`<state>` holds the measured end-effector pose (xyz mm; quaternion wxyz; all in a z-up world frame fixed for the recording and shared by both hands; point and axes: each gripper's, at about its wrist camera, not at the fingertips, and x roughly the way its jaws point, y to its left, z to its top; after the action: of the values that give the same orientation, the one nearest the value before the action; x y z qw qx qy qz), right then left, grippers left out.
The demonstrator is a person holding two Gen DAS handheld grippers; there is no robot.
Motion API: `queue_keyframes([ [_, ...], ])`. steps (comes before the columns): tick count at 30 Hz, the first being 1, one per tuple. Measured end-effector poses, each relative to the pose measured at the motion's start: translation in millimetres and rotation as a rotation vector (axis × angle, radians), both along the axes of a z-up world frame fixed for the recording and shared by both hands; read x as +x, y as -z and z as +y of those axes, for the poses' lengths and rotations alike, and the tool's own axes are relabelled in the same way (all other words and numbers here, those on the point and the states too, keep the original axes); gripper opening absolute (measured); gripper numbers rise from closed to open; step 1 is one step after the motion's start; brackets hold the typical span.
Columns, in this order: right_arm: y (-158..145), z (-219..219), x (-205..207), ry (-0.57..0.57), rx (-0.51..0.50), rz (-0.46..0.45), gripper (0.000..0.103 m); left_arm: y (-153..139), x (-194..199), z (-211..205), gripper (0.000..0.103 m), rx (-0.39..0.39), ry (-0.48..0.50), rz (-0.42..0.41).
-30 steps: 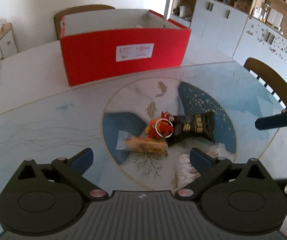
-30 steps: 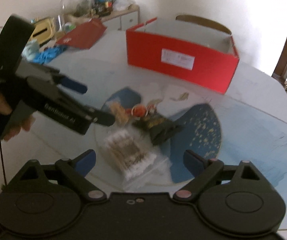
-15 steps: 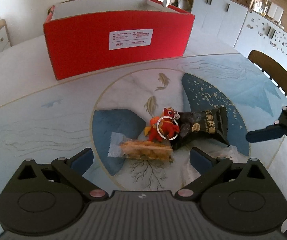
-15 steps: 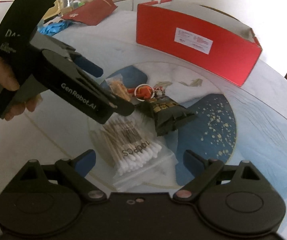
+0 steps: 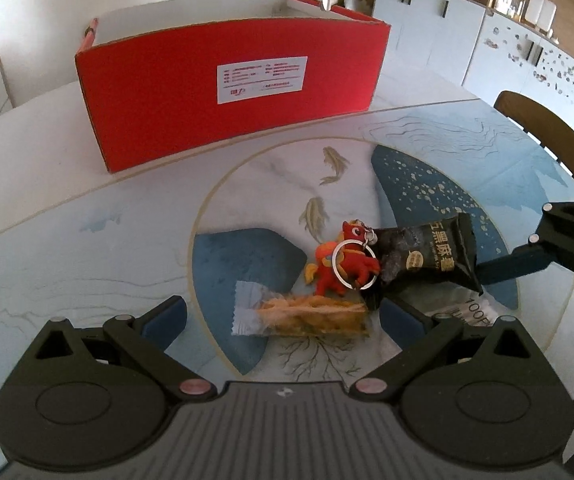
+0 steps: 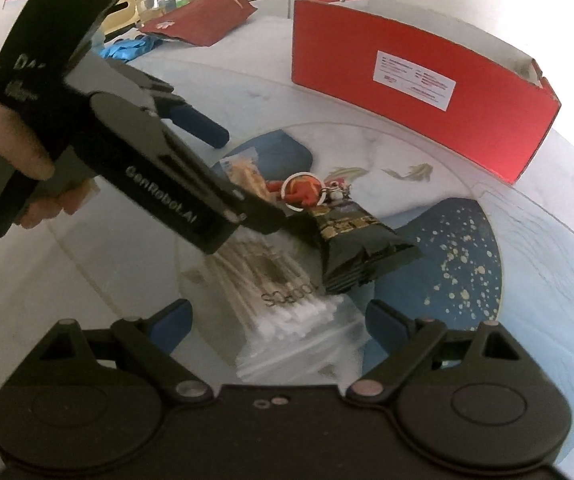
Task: Organize objects
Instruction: 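Grasp the bagged bread snack with the left gripper while the right grasps the cotton-swab bag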
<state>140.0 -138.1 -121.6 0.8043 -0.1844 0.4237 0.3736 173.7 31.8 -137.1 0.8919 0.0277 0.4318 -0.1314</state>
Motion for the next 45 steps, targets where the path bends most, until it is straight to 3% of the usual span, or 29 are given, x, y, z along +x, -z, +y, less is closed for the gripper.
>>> queue_keyframes([
  [6,0.4,1.5,7.6,-0.036,0.033,0.013,0.092,1.3,-1.8,-1.9,0.102,-0.004,0.006,-0.010],
  [17,-1.9,0.2,4.3,-0.022,0.025,0.003,0.071,-0.9,-8.6,-4.5,0.093,-0.001,0.038,-0.024],
  [20,-4.0,-1.6,1.8,-0.007,0.029,0.010,0.065,-3.2,-12.1,-5.1,0.071,0.016,0.043,-0.039],
  [25,-6.9,-5.2,-2.5,0.021,0.035,0.019,0.053,-5.0,-13.1,-5.0,0.063,0.040,0.045,-0.035],
  [31,-10.3,-11.2,-14.0,0.057,0.037,0.030,0.048,-6.9,-25.4,-0.9,0.062,0.011,0.056,-0.019],
  [35,-15.2,-14.9,-23.7,0.076,0.036,0.031,0.047,-10.5,-38.4,6.9,0.062,-0.047,0.019,0.007],
  [45,-45.3,-27.8,-37.6,0.160,0.084,0.013,0.047,-41.6,-70.8,15.1,0.062,-0.153,-0.004,-0.005],
])
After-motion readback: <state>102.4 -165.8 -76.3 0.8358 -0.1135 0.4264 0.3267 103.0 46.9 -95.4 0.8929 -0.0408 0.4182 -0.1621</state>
